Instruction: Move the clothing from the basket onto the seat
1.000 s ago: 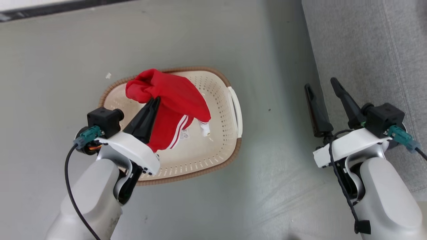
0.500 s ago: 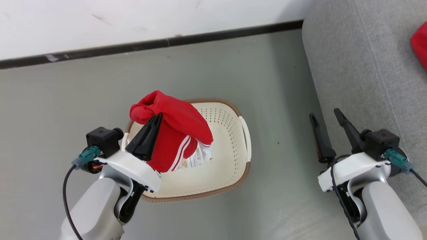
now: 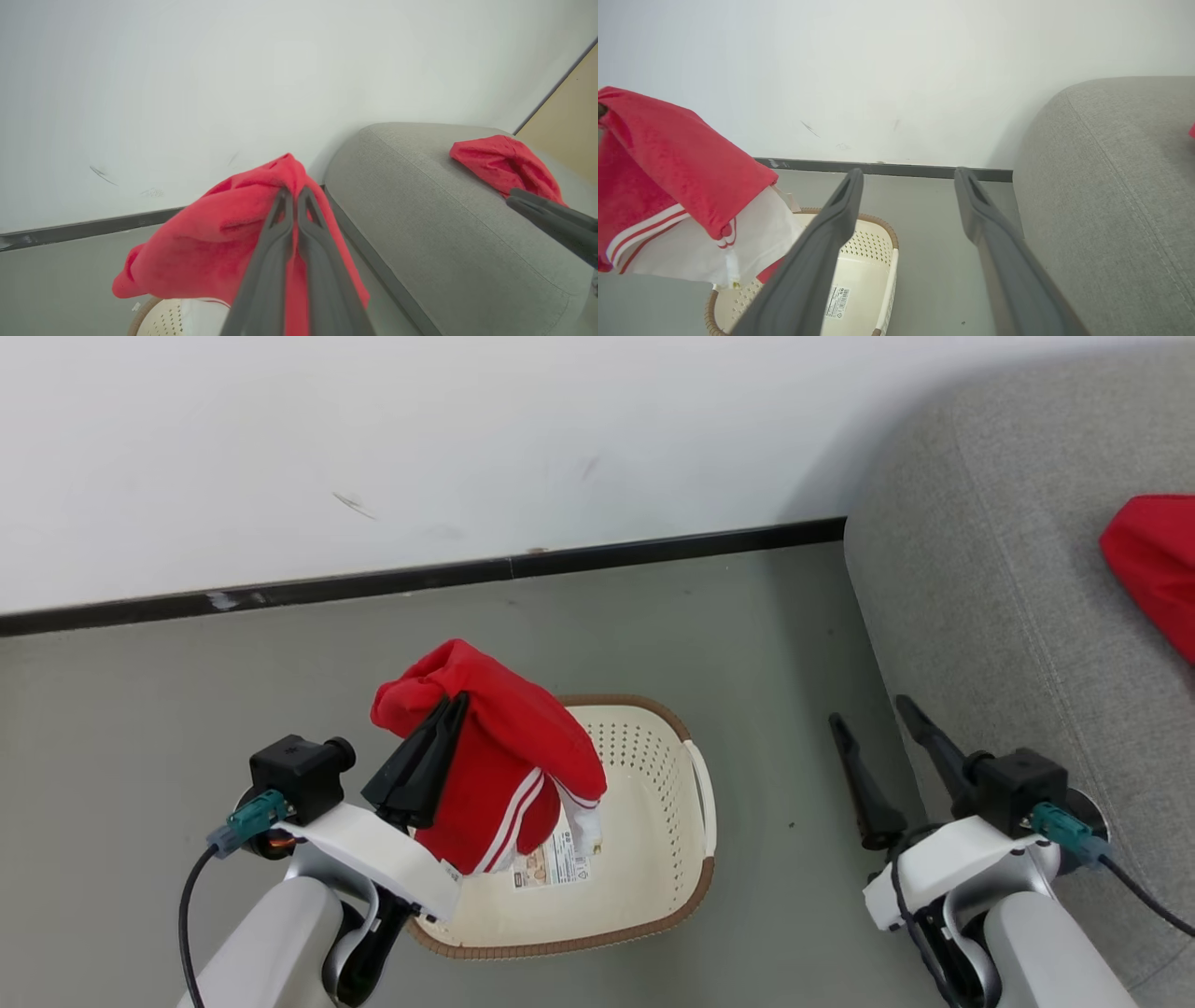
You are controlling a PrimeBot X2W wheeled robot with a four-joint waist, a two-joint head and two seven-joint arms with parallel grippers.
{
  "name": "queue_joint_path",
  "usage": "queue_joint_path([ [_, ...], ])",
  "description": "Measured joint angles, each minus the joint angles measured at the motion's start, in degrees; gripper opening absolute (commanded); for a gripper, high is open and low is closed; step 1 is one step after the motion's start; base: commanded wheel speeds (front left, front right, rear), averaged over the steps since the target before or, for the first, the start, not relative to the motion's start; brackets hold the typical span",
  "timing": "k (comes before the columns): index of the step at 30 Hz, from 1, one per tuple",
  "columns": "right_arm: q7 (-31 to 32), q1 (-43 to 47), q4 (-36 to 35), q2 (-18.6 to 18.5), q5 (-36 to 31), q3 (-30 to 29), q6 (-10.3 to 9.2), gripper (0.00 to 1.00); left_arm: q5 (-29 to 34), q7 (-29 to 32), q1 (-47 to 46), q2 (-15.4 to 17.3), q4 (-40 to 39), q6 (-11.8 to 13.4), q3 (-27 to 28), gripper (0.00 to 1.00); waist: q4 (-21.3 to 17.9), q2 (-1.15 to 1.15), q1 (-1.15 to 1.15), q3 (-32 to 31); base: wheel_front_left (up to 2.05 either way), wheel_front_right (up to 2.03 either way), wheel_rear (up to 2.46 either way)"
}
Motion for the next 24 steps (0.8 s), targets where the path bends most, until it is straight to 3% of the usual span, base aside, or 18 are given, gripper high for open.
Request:
queue_joint_path([
  [24,0.00,2.31,-2.19,-0.30,1.32,19.95,-0.01,1.00,0.02,4.37,2.16,-0.36,-8.18,0.00,-4.98,0.00,0.85,0.00,0.00,-10.57,0.00,0.00,0.00],
])
